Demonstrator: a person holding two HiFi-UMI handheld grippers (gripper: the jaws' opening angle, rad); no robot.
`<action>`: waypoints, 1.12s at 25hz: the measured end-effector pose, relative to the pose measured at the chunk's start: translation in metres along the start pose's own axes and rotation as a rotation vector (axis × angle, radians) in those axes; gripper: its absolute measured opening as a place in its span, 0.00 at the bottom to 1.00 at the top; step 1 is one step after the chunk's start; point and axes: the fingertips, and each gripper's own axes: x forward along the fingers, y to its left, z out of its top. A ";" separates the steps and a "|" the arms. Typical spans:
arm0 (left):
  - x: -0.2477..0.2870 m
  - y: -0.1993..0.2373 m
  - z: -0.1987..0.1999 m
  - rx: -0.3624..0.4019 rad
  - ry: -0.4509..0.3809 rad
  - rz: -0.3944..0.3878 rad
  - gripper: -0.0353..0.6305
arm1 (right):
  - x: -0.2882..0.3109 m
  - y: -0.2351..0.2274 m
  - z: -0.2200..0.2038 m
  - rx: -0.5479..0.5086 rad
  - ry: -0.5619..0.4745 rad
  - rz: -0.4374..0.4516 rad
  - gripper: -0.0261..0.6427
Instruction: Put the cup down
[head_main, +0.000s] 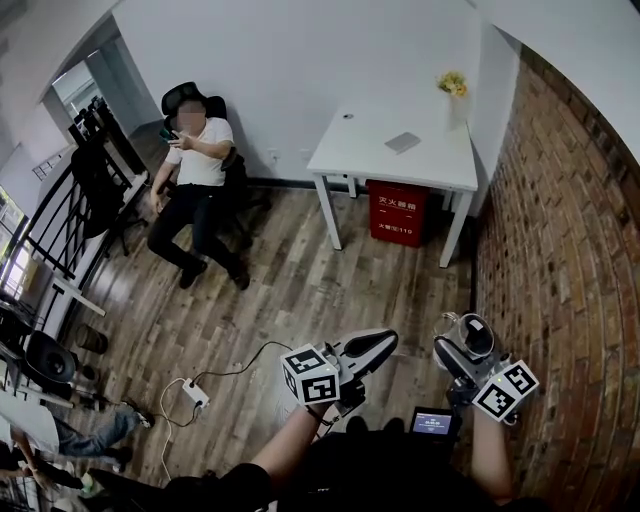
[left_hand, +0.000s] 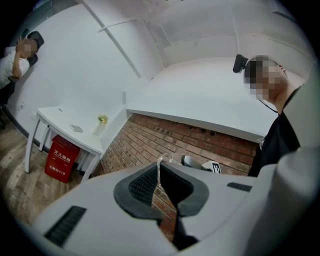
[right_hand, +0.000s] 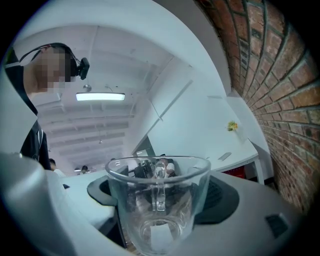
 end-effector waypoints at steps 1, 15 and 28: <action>0.002 0.000 0.001 0.003 0.002 0.000 0.07 | 0.000 -0.001 0.001 0.001 0.001 0.000 0.67; 0.018 0.001 -0.007 -0.011 0.010 0.010 0.07 | -0.004 -0.014 -0.001 0.001 0.016 -0.004 0.67; 0.046 0.006 -0.012 -0.005 0.023 0.029 0.07 | -0.007 -0.044 0.006 0.011 0.036 -0.001 0.67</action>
